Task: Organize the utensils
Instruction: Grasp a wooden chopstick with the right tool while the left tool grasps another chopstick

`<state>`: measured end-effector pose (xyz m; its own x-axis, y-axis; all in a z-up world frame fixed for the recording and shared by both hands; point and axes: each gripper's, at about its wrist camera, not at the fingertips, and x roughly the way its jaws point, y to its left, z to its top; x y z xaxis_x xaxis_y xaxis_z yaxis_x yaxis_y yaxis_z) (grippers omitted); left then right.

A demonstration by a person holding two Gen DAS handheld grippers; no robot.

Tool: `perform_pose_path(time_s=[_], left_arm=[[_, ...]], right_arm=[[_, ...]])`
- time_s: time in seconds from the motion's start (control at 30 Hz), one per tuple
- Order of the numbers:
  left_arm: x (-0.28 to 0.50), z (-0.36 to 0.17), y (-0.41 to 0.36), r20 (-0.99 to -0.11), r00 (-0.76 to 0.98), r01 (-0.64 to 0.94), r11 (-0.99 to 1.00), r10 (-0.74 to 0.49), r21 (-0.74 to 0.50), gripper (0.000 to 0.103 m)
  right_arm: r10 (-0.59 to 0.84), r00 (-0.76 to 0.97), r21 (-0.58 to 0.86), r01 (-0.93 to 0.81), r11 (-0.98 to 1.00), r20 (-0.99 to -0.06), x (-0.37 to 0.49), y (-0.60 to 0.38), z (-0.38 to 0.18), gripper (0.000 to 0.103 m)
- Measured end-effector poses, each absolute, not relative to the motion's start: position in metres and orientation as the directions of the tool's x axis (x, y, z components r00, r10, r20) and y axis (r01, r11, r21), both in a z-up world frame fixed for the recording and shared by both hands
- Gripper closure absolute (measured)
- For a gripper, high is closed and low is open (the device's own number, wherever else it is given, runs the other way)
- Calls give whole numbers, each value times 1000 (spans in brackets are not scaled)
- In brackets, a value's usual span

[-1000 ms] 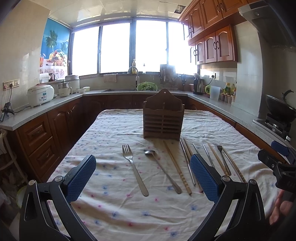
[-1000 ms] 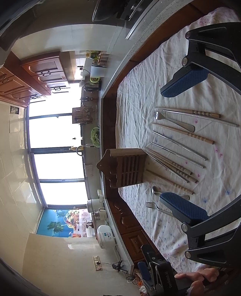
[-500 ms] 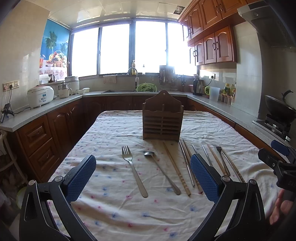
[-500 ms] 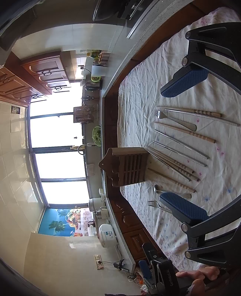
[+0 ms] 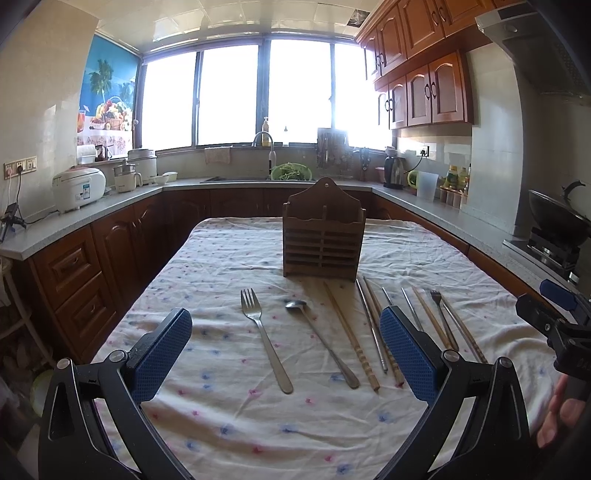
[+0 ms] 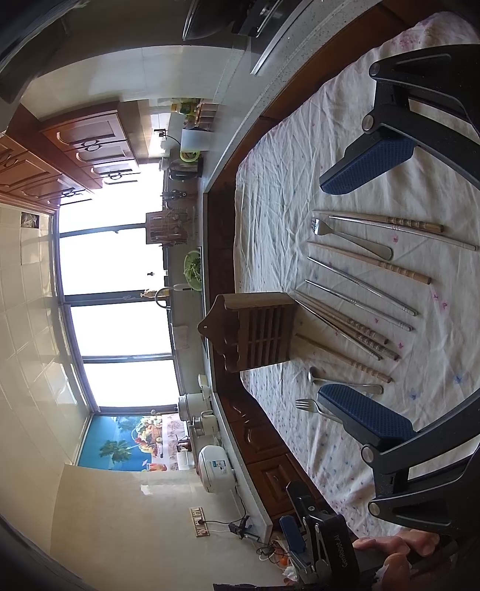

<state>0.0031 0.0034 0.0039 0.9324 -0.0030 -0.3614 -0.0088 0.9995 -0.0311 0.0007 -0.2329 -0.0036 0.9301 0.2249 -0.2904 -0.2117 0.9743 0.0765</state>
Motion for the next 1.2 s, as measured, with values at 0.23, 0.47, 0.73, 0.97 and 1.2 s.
perform_pose_path(time_s=[0.23, 0.47, 0.73, 0.97, 1.2], left_arm=[[19, 0, 5, -415, 909, 6, 999, -26, -51, 0], [50, -1, 3, -475, 878, 29, 997, -60, -72, 0], [101, -5, -3, -552, 827, 61, 993, -108, -103, 5], [150, -18, -15, -643, 751, 96, 988, -152, -122, 18], [201, -37, -28, -730, 654, 129, 980, -198, -150, 44]], right_arm=[[230, 922, 91, -212, 973, -312, 10, -236, -4, 0], [222, 909, 124, -190, 974, -353, 31, -246, -6, 0], [255, 872, 192, -190, 963, -417, 73, -258, -7, 15], [262, 830, 228, -168, 959, -493, 118, -261, -12, 35], [282, 741, 258, -152, 954, -609, 174, -257, -35, 54]])
